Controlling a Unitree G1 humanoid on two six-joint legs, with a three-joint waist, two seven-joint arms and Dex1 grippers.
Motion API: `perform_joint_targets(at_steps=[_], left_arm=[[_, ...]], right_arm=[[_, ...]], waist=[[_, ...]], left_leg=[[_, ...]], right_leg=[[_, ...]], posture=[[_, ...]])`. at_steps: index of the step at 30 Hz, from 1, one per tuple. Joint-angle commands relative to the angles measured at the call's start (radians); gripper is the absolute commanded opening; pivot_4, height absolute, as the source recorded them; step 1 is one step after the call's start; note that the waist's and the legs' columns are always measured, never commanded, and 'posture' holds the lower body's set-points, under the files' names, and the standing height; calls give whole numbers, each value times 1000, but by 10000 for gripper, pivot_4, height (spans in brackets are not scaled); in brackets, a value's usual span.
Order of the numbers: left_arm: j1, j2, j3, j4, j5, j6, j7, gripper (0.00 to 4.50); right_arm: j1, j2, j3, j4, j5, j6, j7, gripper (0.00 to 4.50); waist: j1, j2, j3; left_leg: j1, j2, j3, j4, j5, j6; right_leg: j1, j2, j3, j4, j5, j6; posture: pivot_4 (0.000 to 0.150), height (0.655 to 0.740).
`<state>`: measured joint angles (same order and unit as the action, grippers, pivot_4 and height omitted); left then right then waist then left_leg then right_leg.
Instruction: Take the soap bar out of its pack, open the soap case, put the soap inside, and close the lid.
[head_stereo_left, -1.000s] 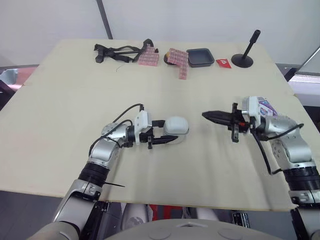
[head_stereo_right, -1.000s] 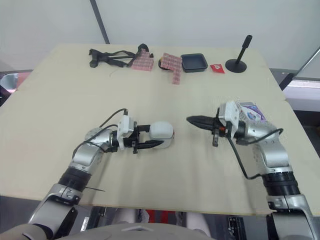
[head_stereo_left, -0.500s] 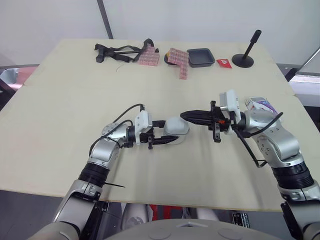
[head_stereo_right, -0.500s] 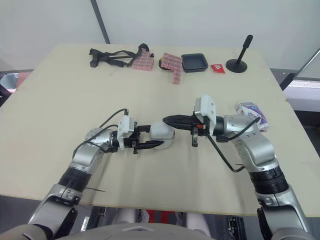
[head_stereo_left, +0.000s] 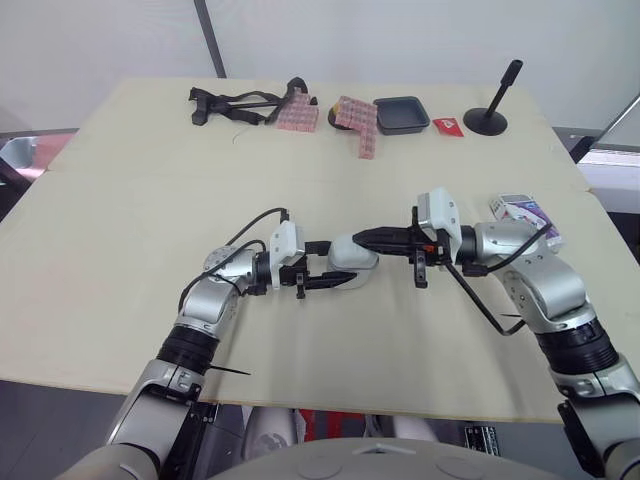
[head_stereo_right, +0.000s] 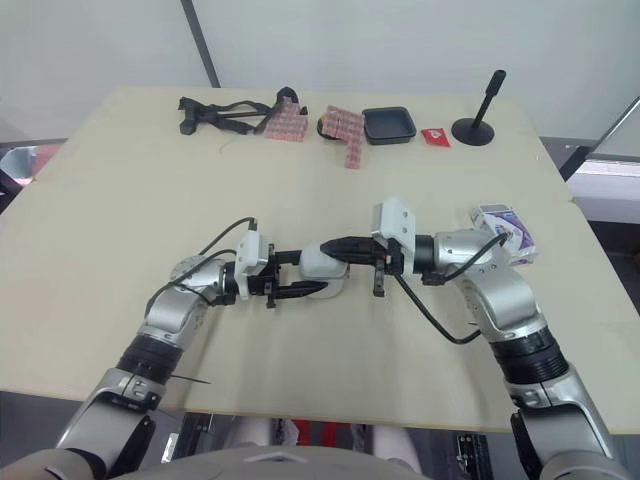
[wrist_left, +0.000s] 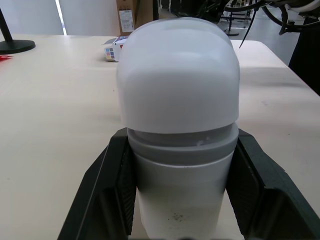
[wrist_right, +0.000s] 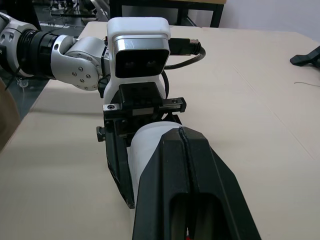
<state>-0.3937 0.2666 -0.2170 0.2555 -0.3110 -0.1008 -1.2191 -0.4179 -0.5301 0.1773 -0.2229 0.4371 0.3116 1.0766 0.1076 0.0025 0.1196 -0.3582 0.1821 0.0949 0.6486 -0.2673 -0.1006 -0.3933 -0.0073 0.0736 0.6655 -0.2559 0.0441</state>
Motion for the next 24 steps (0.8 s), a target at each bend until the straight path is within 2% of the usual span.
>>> perform_joint_targets(at_steps=[1, 17, 24], left_arm=[[0, -2, 1, -39, -6, -8, 3, 18870], [2, -3, -1, -41, -4, -10, 10, 18870], [-2, -3, 1, -41, -2, -8, 12, 18870]], right_arm=[[-8, -21, 17, 1, -33, 5, 6, 183], [0, -42, 101, 12, -117, 16, 1, 183], [2, -47, 129, 26, -148, 10, 4, 183]], waist=[[0, 0, 0], [-4, 0, -1], [-11, 0, -1]], left_leg=[[0, 0, 0, 0, 0, 0], [5, 0, 0, -1, 0, 0], [13, 0, 0, -6, 0, -1]], right_leg=[[0, 0, 0, 0, 0, 0], [4, -1, 0, -1, 0, 0], [11, -1, 0, -5, 0, 0]], posture=[[1500, 7400], [1500, 7400], [1500, 7400]])
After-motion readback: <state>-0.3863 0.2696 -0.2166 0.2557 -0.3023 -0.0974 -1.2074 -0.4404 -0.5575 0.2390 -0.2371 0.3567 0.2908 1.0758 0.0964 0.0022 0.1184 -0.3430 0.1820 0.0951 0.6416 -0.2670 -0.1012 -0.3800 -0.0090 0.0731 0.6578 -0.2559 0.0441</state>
